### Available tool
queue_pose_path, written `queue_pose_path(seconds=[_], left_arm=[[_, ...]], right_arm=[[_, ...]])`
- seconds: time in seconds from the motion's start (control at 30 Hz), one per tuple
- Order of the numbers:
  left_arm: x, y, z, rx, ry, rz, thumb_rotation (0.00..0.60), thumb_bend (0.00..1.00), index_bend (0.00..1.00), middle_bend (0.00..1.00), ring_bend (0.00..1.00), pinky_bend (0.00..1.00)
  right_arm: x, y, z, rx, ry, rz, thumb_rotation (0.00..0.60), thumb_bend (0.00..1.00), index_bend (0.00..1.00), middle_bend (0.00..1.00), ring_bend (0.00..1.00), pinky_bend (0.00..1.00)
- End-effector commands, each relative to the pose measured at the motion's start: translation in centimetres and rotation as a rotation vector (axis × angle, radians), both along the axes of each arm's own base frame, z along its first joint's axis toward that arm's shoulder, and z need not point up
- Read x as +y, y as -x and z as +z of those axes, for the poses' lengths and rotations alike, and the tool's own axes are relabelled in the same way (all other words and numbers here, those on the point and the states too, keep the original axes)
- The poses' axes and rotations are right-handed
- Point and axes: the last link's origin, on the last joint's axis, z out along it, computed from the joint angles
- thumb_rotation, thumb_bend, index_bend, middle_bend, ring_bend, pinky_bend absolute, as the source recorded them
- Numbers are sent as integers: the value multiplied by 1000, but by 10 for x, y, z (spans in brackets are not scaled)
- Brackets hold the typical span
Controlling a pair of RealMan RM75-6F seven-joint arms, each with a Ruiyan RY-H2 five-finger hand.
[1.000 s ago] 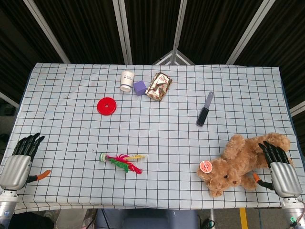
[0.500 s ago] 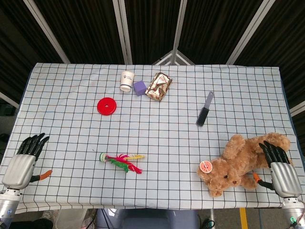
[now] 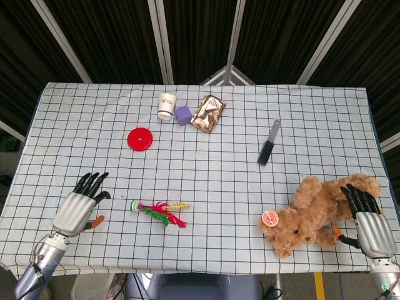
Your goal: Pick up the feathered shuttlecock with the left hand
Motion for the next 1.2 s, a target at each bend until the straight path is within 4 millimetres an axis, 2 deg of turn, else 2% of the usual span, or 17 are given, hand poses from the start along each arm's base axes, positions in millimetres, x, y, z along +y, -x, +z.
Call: queue_pose_path(seconds=[0.03, 0.27, 0.57, 0.97, 1.2], left_arm=[[6, -24, -28, 4, 43, -40, 600, 325, 423, 0, 0, 0], [7, -56, -69, 20, 89, -83, 600, 328, 430, 0, 0, 0], [9, -81, -99, 7, 117, -104, 600, 338, 454, 4, 0, 0], [10, -103, -125, -2, 154, -113, 600, 384, 519, 26, 0, 0], [4, -105, -128, -30, 158, -114, 600, 495, 606, 60, 0, 0]], right_arm=[[0, 0, 0, -2, 1, -1, 600, 341, 0, 0, 0, 0], [1, 1, 2, -7, 4, -2, 600, 341, 0, 0, 0, 0], [2, 2, 4, -10, 8, -6, 600, 342, 0, 0, 0, 0], [1, 2, 3, -13, 5, -5, 600, 342, 0, 0, 0, 0], [1, 3, 4, -15, 5, -5, 600, 342, 0, 0, 0, 0]])
